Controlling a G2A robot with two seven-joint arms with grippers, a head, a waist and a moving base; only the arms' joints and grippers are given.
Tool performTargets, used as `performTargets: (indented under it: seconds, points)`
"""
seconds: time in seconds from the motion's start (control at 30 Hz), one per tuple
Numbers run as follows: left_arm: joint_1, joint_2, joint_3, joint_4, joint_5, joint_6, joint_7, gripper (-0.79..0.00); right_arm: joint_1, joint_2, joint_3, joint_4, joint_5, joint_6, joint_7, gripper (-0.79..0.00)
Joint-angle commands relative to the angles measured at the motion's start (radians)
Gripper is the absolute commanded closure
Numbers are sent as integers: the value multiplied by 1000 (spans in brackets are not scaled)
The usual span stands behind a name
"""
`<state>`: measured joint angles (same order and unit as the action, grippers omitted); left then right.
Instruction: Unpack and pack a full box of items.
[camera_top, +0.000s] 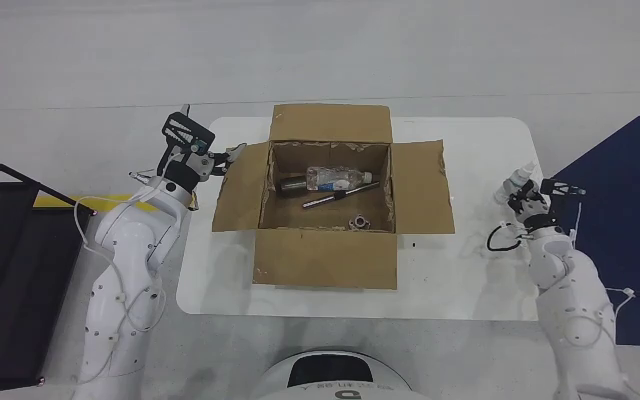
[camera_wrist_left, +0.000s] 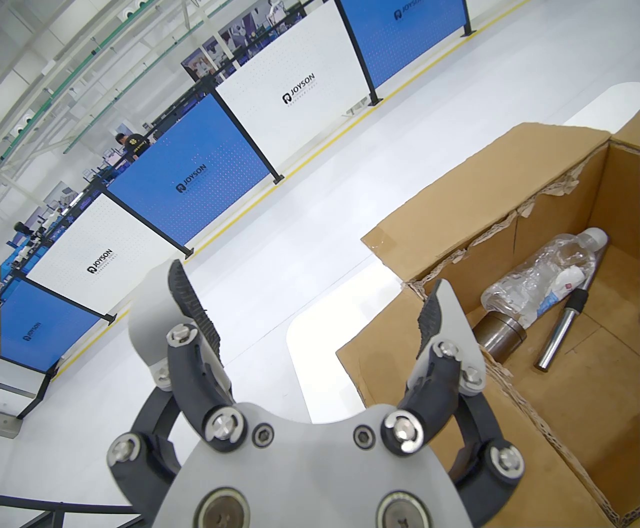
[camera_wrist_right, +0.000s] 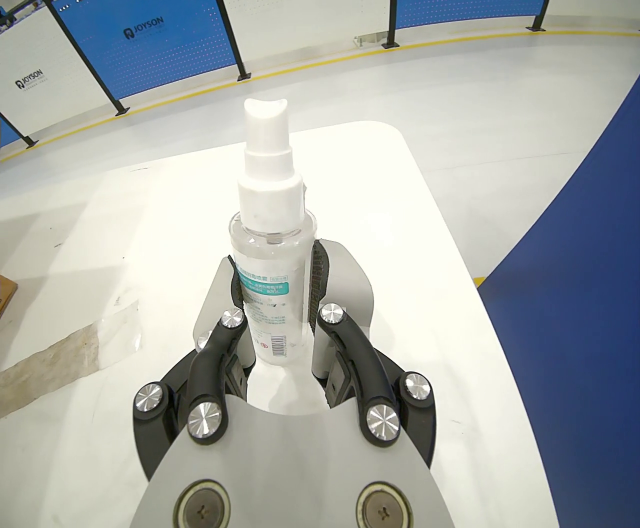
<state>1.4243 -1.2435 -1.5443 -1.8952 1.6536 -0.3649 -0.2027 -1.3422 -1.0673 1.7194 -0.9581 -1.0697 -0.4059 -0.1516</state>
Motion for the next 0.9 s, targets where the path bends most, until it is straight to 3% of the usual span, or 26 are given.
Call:
performTargets:
  seconds: [0.0, 0.07, 0.17, 0.2, 0.33, 0.37, 0.4, 0.43, 0.87]
  points:
    - [0, 0, 0, 0, 0, 0, 0, -785, -3, 2, 2, -7, -7, -4, 5, -77]
    - [0, 0, 0, 0, 0, 0, 0, -785, -7, 3, 3, -13, -14, -4, 7, -92]
    - [0, 0, 0, 0, 0, 0, 0, -785, -14, 4, 4, -20, -16, -6, 7, -215]
    - [0, 0, 0, 0, 0, 0, 0, -785, -16, 4, 4, -22, -17, -5, 7, -292]
    - [0, 0, 0, 0, 0, 0, 0, -785, -30, 5, 11, -40, -4, -12, 6, -351]
    - [0, 0, 0, 0, 0, 0, 0, -785, -36, 5, 14, -49, 1, -17, 8, -440]
    - [0, 0, 0, 0, 0, 0, 0, -785, -43, 6, 17, -60, 7, -23, 9, -579]
    - [0, 0, 0, 0, 0, 0, 0, -785, -51, 6, 21, -71, 12, -29, 12, -785]
    - [0, 0, 0, 0, 0, 0, 0, -785, -124, 11, 65, -189, 103, -76, 90, -785]
